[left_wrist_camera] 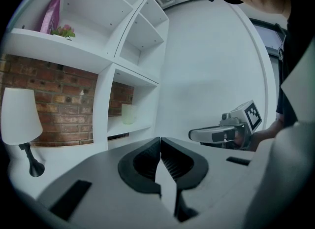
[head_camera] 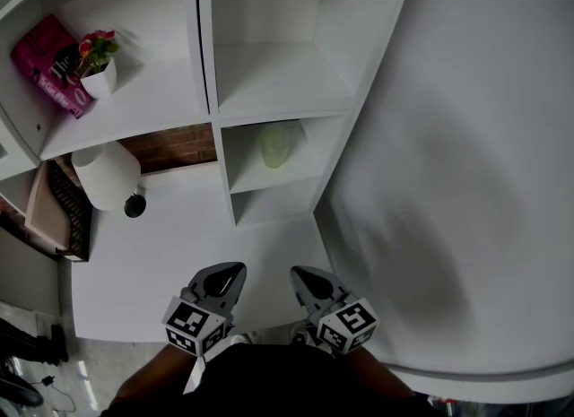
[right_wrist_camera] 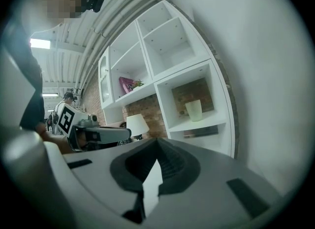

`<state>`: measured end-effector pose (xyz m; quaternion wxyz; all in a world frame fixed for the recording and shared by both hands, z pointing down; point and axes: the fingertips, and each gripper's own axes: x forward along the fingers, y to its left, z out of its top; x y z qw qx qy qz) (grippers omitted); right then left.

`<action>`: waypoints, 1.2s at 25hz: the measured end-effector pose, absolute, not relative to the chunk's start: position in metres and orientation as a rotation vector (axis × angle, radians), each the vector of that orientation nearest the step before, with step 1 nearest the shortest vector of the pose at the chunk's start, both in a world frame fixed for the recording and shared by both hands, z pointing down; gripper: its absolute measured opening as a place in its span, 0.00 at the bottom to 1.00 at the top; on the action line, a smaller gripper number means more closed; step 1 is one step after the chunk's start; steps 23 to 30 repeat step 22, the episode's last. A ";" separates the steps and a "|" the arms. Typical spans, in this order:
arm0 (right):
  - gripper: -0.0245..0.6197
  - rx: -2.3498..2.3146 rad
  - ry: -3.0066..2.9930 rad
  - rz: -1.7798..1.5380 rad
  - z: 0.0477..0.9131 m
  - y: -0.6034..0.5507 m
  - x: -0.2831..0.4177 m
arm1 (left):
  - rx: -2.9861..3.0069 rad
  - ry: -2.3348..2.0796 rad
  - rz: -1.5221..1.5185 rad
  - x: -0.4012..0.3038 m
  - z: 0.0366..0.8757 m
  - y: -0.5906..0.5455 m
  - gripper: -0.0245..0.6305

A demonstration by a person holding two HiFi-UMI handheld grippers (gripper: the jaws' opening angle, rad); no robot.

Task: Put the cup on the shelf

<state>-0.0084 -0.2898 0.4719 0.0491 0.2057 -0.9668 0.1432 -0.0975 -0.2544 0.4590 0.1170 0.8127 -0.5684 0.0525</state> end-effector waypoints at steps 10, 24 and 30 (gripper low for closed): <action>0.04 0.617 -2.938 0.439 0.470 -0.292 -0.007 | 2.374 -1.669 0.162 -0.094 0.458 -0.258 0.05; 0.04 0.611 -2.947 0.432 0.468 -0.298 -0.006 | 2.375 -1.675 0.171 -0.090 0.456 -0.263 0.05; 0.04 0.611 -2.947 0.432 0.468 -0.298 -0.006 | 2.375 -1.675 0.171 -0.090 0.456 -0.263 0.05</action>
